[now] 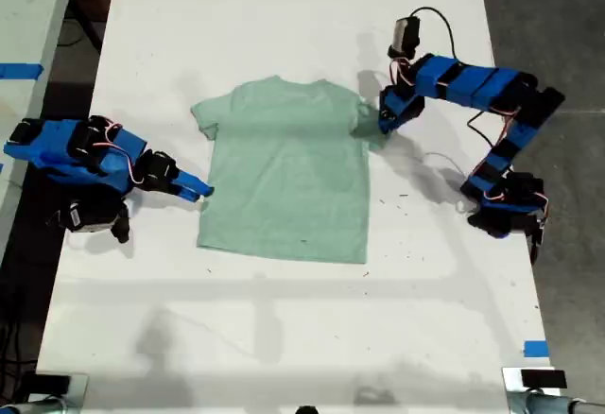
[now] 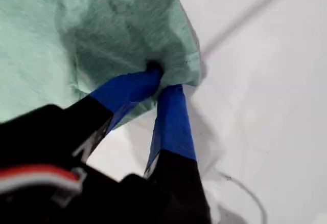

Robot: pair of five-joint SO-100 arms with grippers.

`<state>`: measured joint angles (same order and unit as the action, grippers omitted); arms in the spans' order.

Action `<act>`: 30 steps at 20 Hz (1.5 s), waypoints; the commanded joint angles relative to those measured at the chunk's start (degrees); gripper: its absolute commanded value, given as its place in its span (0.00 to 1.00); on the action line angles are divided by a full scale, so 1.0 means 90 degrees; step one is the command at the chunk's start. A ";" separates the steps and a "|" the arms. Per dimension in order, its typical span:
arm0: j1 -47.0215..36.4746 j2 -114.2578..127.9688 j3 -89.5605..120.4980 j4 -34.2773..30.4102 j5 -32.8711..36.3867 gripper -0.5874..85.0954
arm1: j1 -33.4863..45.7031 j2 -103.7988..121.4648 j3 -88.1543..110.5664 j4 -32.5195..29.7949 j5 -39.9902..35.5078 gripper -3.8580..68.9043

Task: Fold t shirt

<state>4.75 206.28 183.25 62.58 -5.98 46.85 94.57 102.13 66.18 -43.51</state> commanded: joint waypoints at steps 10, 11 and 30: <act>0.0088 0.0039 0.0059 -0.0137 -0.0039 0.22 | -0.2871 -0.1865 -0.3896 -0.0449 0.0117 0.08; 0.0088 0.0039 0.0059 -0.0137 -0.0039 0.22 | -0.2979 -0.2080 -0.4043 -0.0449 0.0137 0.08; 0.0088 0.0039 0.0059 -0.0137 -0.0039 0.22 | -0.1318 0.2773 -0.0400 0.0391 0.0596 0.07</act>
<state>4.75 206.28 183.25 62.58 -5.98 32.08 99.93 85.25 71.63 -39.55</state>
